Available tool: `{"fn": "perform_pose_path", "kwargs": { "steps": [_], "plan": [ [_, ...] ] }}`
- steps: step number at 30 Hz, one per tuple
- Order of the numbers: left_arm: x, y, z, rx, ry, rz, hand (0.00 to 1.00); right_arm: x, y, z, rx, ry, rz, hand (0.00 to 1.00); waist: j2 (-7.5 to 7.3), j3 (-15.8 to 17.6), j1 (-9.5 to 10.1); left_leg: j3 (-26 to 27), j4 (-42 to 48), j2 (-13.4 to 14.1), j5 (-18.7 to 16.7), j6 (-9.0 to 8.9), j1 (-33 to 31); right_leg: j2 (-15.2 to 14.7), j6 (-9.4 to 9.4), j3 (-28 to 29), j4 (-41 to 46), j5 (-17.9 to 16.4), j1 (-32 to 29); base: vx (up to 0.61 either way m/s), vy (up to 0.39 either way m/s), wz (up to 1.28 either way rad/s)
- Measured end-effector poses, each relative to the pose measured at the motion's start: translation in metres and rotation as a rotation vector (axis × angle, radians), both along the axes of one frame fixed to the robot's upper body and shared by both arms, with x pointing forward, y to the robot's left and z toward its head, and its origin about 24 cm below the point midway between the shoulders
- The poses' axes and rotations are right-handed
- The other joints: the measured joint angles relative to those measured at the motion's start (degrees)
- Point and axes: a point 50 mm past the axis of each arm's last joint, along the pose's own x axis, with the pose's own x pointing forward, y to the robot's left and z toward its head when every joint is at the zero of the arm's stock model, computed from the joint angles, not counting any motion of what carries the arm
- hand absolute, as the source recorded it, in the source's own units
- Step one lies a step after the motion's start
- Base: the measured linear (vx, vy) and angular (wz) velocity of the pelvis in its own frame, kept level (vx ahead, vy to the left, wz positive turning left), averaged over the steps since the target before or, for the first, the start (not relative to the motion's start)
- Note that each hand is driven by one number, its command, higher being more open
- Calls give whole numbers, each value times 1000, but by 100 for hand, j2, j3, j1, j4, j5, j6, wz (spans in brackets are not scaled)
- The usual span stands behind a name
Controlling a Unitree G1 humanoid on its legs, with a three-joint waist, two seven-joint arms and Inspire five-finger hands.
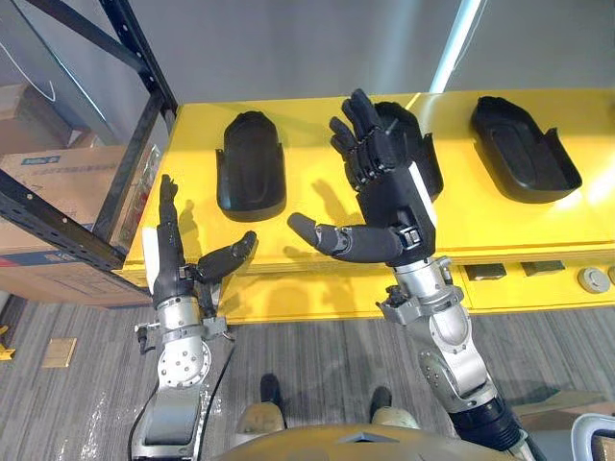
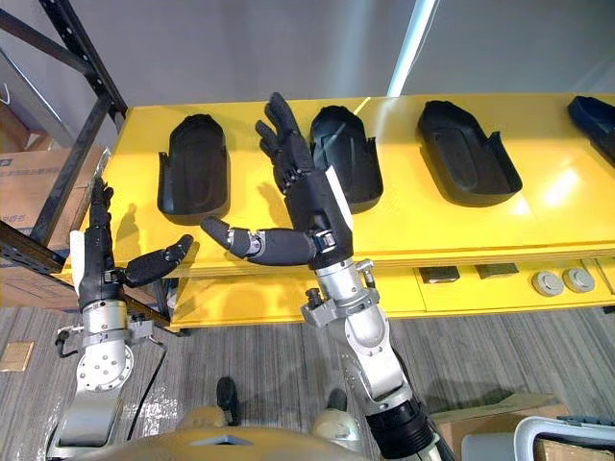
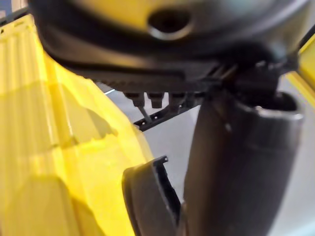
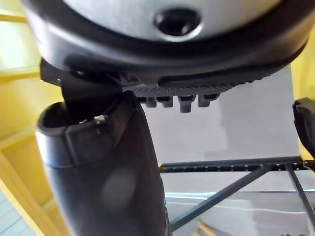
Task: Walk over and take three plastic housings, then place them on the shelf
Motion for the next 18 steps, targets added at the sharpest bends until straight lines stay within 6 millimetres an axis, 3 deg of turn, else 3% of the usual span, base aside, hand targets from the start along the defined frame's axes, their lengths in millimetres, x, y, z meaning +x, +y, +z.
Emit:
{"fn": "perform_pose_path", "kwargs": {
  "steps": [6, 9, 18],
  "plan": [
    [14, 3, -11, -4, 28, 77, 100, 4, 4, 7, -14, -27, 22, 100, 79, 143, -23, -16, -1, -17, 9, 4, -35, -38, -40, 11, 154, -56, -114, -7, 2, 0],
    [16, 5, -13, -1, 21, 113, 100, 5, 4, 6, -23, -10, 22, 100, 89, 251, -117, -12, -2, -22, 19, 10, -56, -52, -47, 23, 207, -71, -164, -31, 3, -2],
    [25, 10, -12, -5, -13, 228, 100, 6, 2, 2, -53, 17, 19, 100, 147, 341, -152, 8, 0, -22, 55, 20, -149, -77, -59, 110, 432, -130, -391, -6, 1, -1]
  ]
}}
